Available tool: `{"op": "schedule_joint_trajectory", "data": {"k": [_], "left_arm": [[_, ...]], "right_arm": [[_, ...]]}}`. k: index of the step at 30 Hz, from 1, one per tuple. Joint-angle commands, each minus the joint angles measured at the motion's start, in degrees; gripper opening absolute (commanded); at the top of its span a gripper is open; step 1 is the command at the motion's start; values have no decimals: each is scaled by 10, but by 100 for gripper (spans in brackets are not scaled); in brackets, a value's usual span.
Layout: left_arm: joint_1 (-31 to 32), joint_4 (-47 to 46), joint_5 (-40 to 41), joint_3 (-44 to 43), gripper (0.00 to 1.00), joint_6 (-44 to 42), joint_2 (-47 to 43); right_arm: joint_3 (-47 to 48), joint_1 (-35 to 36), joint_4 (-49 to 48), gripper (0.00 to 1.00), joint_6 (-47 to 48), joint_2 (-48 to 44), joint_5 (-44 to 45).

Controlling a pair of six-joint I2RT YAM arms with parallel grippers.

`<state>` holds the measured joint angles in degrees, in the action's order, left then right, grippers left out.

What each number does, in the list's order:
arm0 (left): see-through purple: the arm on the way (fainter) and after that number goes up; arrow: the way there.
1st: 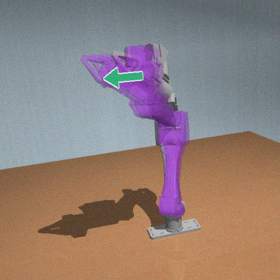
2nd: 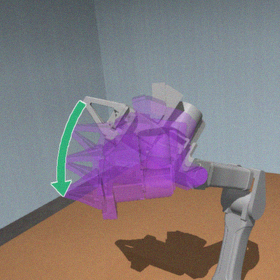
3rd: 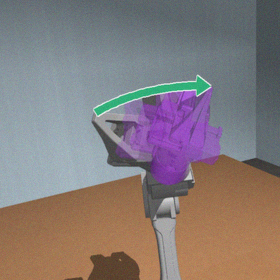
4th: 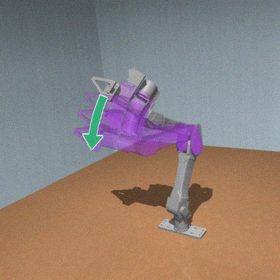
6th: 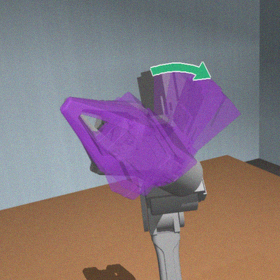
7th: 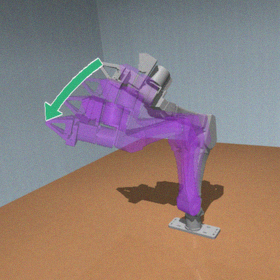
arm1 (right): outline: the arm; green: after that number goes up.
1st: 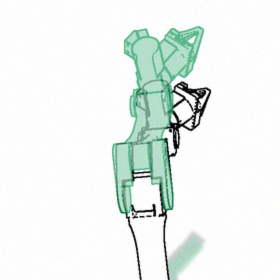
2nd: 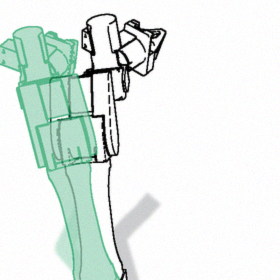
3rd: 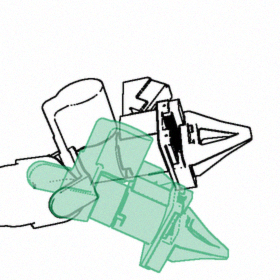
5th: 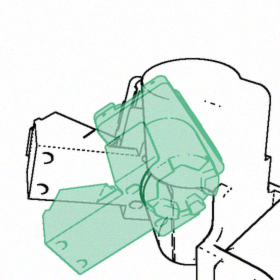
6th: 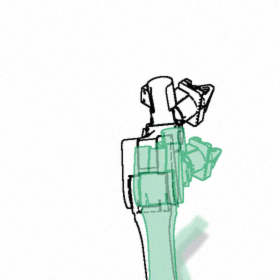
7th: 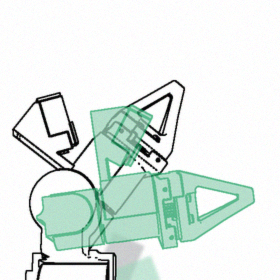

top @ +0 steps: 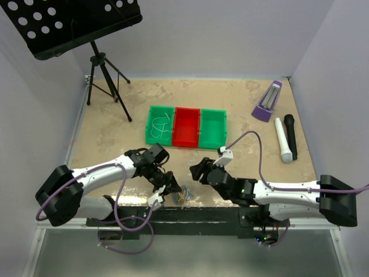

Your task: Untangle the cables

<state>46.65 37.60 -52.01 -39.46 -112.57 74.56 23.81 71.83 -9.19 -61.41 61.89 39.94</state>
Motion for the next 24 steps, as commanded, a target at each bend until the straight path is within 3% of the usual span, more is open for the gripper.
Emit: {"op": "schedule_joint_trajectory", "data": {"k": [1,5,10,16,21,24], "left_arm": [[4,-7,-5,-14,0,-210,-13],[4,-25,20,-25,0,-165,-45],[3,-118,34,-54,0,99,-102],[-13,-226,52,-69,0,432,-144],[-15,-311,77,-48,0,590,-154],[-24,-308,87,-63,0,647,-141]], "right_arm": [[0,-3,-14,60,1,-12,8],[-2,-3,-21,69,14,-19,10],[-21,-3,-41,77,44,-79,9],[-32,-3,-28,77,74,-132,23],[-24,-3,-11,76,85,-127,30],[-30,-2,-14,75,86,-130,26]]}}
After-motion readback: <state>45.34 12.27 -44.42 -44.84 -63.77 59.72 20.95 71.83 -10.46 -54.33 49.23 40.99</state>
